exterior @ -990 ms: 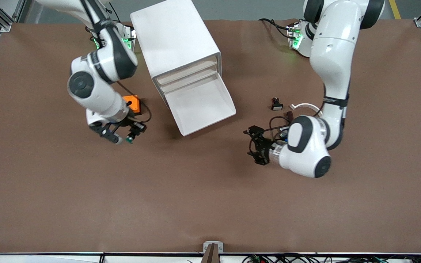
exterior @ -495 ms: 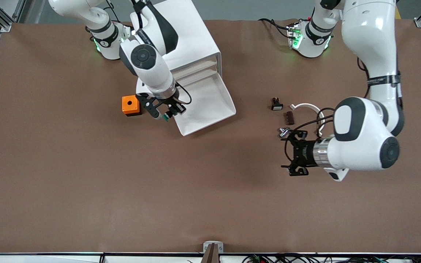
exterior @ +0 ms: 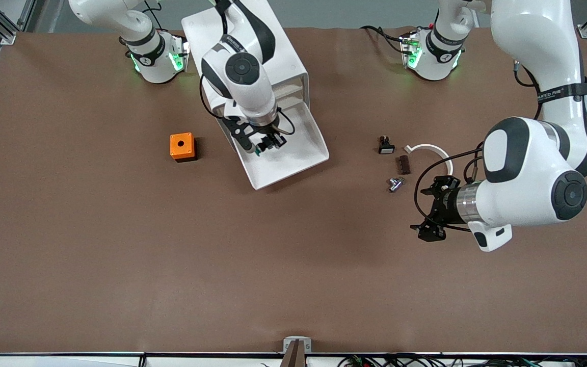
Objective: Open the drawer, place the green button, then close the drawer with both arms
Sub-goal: 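Lower the green button into the open drawer with the right gripper, then open the right gripper and withdraw while the left gripper reaches the drawer front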
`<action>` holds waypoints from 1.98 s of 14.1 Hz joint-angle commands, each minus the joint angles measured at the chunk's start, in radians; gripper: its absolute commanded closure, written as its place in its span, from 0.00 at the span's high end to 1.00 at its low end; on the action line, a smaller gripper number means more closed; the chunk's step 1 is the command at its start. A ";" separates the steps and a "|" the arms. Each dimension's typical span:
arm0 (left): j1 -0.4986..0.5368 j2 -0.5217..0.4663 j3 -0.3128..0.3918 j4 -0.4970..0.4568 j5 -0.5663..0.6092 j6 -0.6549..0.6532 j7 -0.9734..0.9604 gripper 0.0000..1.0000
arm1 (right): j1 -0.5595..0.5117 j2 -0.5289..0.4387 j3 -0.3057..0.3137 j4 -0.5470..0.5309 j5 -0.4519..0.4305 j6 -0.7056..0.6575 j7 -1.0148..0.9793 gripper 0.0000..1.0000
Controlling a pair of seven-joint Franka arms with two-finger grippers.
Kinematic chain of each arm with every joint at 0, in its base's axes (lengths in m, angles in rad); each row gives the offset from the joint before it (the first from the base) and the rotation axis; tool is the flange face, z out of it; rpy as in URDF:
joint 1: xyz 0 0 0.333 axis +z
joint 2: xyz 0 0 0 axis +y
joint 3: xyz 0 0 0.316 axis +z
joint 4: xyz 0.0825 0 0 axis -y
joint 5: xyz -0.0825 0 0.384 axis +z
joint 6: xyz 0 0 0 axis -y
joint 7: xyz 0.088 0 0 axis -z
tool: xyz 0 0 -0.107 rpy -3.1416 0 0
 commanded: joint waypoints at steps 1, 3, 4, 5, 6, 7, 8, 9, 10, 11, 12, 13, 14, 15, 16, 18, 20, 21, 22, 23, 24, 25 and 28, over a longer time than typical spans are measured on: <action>-0.005 -0.034 -0.003 -0.029 0.028 -0.033 0.164 1.00 | 0.039 0.109 -0.013 0.124 -0.020 -0.009 0.071 0.00; -0.008 -0.033 -0.003 -0.033 0.028 -0.066 0.294 1.00 | 0.042 0.140 -0.013 0.144 -0.052 -0.009 0.103 0.00; -0.017 -0.033 -0.005 -0.035 0.029 -0.067 0.308 1.00 | 0.042 0.152 -0.013 0.159 -0.055 -0.009 0.113 0.00; -0.031 -0.030 -0.005 -0.035 0.043 -0.067 0.317 1.00 | 0.042 0.162 -0.013 0.165 -0.057 -0.009 0.119 0.00; -0.051 -0.022 -0.008 -0.035 0.084 -0.064 0.355 1.00 | 0.036 0.163 -0.013 0.170 -0.055 -0.011 0.119 0.72; -0.077 -0.019 -0.013 -0.035 0.127 -0.063 0.398 1.00 | 0.033 0.162 -0.014 0.176 -0.057 -0.015 0.116 1.00; -0.105 -0.004 -0.014 -0.035 0.167 -0.061 0.424 1.00 | 0.030 0.162 -0.014 0.182 -0.058 -0.019 0.111 1.00; -0.126 0.002 -0.016 -0.036 0.180 -0.061 0.429 1.00 | 0.028 0.160 -0.014 0.193 -0.060 -0.022 0.101 1.00; -0.143 0.010 -0.016 -0.042 0.181 -0.058 0.429 1.00 | 0.022 0.160 -0.016 0.210 -0.073 -0.028 0.079 1.00; -0.168 0.021 -0.016 -0.046 0.181 -0.049 0.431 1.00 | 0.005 0.159 -0.016 0.230 -0.086 -0.060 0.024 1.00; -0.184 0.033 -0.017 -0.055 0.181 -0.031 0.429 1.00 | -0.013 0.156 -0.016 0.259 -0.087 -0.110 -0.052 1.00; -0.212 0.045 -0.029 -0.070 0.181 0.006 0.431 1.00 | -0.040 0.151 -0.016 0.297 -0.087 -0.179 -0.147 1.00; -0.232 0.055 -0.036 -0.087 0.181 0.044 0.429 1.00 | -0.073 0.145 -0.016 0.331 -0.086 -0.236 -0.221 1.00; -0.260 0.064 -0.037 -0.101 0.180 0.086 0.429 1.00 | -0.114 0.130 -0.014 0.365 -0.086 -0.302 -0.305 1.00; -0.286 0.078 -0.039 -0.105 0.178 0.113 0.429 1.00 | -0.151 0.116 -0.014 0.386 -0.084 -0.349 -0.390 1.00; -0.313 0.101 -0.049 -0.105 0.167 0.155 0.429 1.00 | -0.232 0.070 -0.014 0.403 -0.084 -0.440 -0.584 1.00; -0.317 0.114 -0.098 -0.105 0.177 0.198 0.429 1.00 | -0.307 0.027 -0.016 0.402 -0.083 -0.533 -0.759 1.00; -0.317 0.125 -0.123 -0.105 0.178 0.221 0.429 1.00 | -0.352 0.002 -0.016 0.399 -0.083 -0.575 -0.853 1.00; -0.318 0.130 -0.143 -0.105 0.180 0.236 0.431 1.00 | -0.393 -0.022 -0.016 0.394 -0.083 -0.595 -0.945 1.00; -0.320 0.137 -0.166 -0.105 0.180 0.247 0.437 1.00 | -0.448 -0.050 -0.016 0.391 -0.083 -0.612 -1.060 1.00; -0.326 0.142 -0.178 -0.105 0.181 0.253 0.437 1.00 | -0.496 -0.068 -0.016 0.393 -0.083 -0.630 -1.158 1.00; -0.344 0.154 -0.180 -0.105 0.181 0.256 0.437 1.00 | -0.546 -0.088 -0.016 0.393 -0.083 -0.646 -1.255 1.00; -0.381 0.182 -0.180 -0.107 0.196 0.310 0.437 1.00 | -0.682 -0.133 -0.016 0.403 -0.084 -0.721 -1.477 1.00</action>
